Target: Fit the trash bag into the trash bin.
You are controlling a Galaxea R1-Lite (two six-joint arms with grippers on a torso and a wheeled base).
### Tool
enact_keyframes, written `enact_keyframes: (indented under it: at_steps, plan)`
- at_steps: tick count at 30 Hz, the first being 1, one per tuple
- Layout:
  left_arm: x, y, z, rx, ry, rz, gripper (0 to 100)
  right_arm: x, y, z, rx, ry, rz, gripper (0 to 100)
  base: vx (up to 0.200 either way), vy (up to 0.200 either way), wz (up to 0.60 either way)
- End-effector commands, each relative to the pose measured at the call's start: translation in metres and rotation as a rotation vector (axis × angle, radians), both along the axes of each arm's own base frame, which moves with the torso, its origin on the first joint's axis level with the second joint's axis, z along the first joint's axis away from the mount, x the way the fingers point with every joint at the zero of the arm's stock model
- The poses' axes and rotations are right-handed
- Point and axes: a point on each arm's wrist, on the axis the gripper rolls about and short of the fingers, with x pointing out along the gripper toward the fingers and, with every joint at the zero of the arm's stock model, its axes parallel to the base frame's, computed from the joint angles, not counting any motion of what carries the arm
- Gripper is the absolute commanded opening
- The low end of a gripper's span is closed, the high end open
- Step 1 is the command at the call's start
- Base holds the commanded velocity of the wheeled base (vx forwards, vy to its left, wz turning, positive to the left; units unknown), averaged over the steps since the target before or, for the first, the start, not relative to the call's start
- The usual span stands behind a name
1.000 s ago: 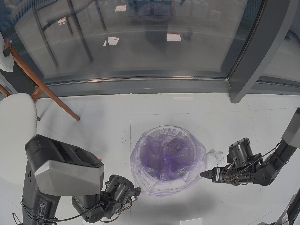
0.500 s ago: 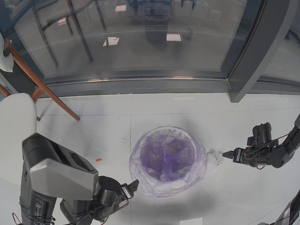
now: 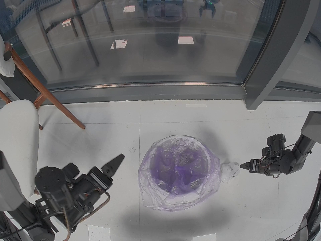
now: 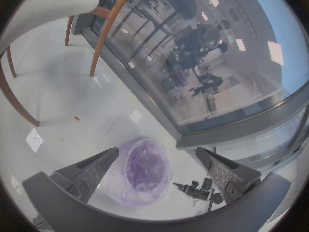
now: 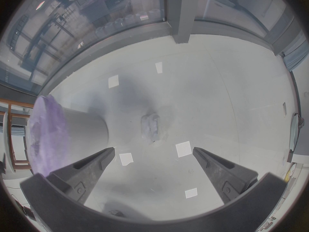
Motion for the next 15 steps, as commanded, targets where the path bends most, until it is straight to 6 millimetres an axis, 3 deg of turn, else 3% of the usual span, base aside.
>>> enact_keyframes:
  at_steps: [1, 4, 8, 11, 15]
  plan:
    - [0.002, 0.026, 0.038, -0.106, -0.142, 0.104, 100, 0.017, -0.002, -0.049, -0.01, 0.039, 0.005, 100, 0.0, 0.0, 0.0]
    - [0.008, 0.035, 0.039, -0.106, -0.154, 0.145, 100, 0.017, -0.001, -0.062, -0.018, 0.064, 0.01, 100, 0.0, 0.0, 0.0]
    - [0.011, 0.044, 0.038, -0.102, -0.153, 0.148, 100, 0.019, 0.0, -0.064, -0.015, 0.07, 0.009, 100, 0.0, 0.0, 0.0]
    - [0.012, 0.049, 0.038, -0.105, -0.152, 0.138, 100, 0.021, 0.001, -0.063, -0.015, 0.084, 0.013, 100, -0.2, 0.0, 0.0]
    - [0.011, 0.052, 0.04, -0.117, -0.156, 0.125, 100, 0.039, 0.007, -0.059, -0.002, 0.054, 0.03, 100, -0.2, 0.0, 0.0]
